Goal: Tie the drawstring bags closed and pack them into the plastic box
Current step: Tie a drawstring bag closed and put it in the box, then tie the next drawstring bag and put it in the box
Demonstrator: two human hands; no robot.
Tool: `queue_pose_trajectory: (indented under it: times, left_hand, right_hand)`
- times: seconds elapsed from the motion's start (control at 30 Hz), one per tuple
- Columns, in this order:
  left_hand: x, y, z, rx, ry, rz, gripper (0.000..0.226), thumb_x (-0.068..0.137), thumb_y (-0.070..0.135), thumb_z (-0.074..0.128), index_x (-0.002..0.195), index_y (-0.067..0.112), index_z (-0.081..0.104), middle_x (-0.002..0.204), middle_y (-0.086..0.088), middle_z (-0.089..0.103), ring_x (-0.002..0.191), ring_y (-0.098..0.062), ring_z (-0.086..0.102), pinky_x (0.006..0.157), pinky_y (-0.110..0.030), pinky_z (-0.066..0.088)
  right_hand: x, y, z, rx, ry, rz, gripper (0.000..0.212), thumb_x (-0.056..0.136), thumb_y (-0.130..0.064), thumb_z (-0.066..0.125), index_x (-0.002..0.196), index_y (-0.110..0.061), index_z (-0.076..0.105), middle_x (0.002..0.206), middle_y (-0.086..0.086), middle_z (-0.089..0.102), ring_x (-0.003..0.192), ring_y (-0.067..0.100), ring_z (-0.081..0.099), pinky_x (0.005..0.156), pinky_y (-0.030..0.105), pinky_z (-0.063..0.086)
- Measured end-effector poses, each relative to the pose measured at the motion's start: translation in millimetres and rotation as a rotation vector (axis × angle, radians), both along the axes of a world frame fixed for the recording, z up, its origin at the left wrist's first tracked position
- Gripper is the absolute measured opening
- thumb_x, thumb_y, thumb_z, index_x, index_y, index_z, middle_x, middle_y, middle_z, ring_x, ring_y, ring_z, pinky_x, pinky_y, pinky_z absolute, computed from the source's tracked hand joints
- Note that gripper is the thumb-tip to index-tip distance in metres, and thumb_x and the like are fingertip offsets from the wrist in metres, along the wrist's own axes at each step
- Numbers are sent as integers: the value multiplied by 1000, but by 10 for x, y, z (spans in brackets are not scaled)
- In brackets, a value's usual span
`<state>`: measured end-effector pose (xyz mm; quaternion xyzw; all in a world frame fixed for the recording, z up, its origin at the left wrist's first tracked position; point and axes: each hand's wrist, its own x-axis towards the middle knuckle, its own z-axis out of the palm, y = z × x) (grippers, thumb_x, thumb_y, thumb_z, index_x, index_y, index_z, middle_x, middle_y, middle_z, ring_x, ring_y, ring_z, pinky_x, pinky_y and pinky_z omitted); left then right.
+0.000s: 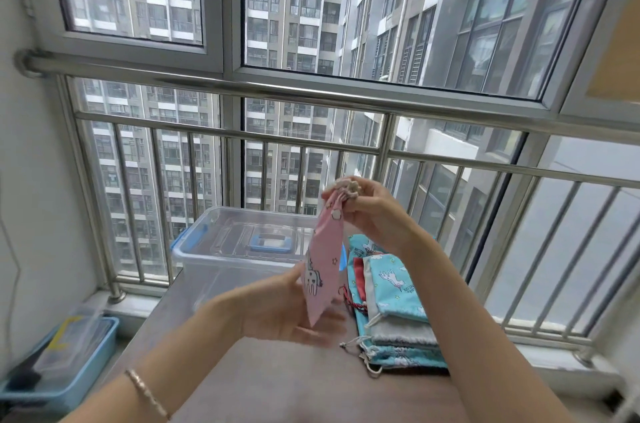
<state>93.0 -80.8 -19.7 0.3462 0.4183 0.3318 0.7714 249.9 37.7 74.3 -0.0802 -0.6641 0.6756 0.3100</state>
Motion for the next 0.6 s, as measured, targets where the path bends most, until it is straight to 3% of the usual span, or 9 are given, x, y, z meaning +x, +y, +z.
queue_pose_trajectory:
  times: [0.07,0.2,0.3,0.37,0.43,0.5,0.6]
  left_hand:
    - [-23,-55,148,98,-55,122,63,91,55,35,108,4,68,104,-15,68,99,-26,66,94,-39,52]
    - [-362,-2,577,265,41,398,44,86,38,55,123,16,57,98,-16,67,85,-24,65,65,-32,59]
    - [-661,210,853,299,342,556,36,91,27,57,124,12,57,98,-13,68,77,-19,66,51,-24,55]
    - [-837,366,941,290,651,532,32,91,28,60,116,9,56,92,-10,67,69,-15,66,47,-20,52]
    - [-1020,561,911,256,908,442,32,88,34,65,107,11,54,87,-9,64,60,-12,60,45,-19,50]
    - [-1175,755,781,145,1037,346,40,86,36,67,109,6,53,81,-8,62,55,-12,56,46,-22,51]
    - [-1297,981,490,-48,1183,212,61,81,43,71,118,-3,53,101,-15,68,82,-25,70,75,-39,60]
  right_hand:
    - [4,61,34,-79,73,4,29,72,13,51,97,-1,58,90,12,66,78,17,65,70,27,56]
    - [74,256,93,2,30,-75,36,75,18,55,102,-5,63,90,9,65,78,17,66,72,28,59]
    - [-42,377,79,283,-311,-238,28,80,17,62,99,-4,64,95,9,66,84,15,64,77,25,58]
    - [-209,448,16,502,-583,-295,25,80,11,65,101,-4,64,97,8,64,81,11,60,70,19,55]
    - [-420,536,-82,647,-780,-252,22,82,8,64,98,-5,64,94,6,63,76,11,56,68,21,52]
    - [-648,609,-210,779,-935,-235,20,83,7,63,95,-9,64,93,4,62,77,13,55,75,28,55]
    - [-990,680,-473,952,-1121,-220,21,86,-2,65,106,-7,67,102,10,68,83,20,59,84,37,57]
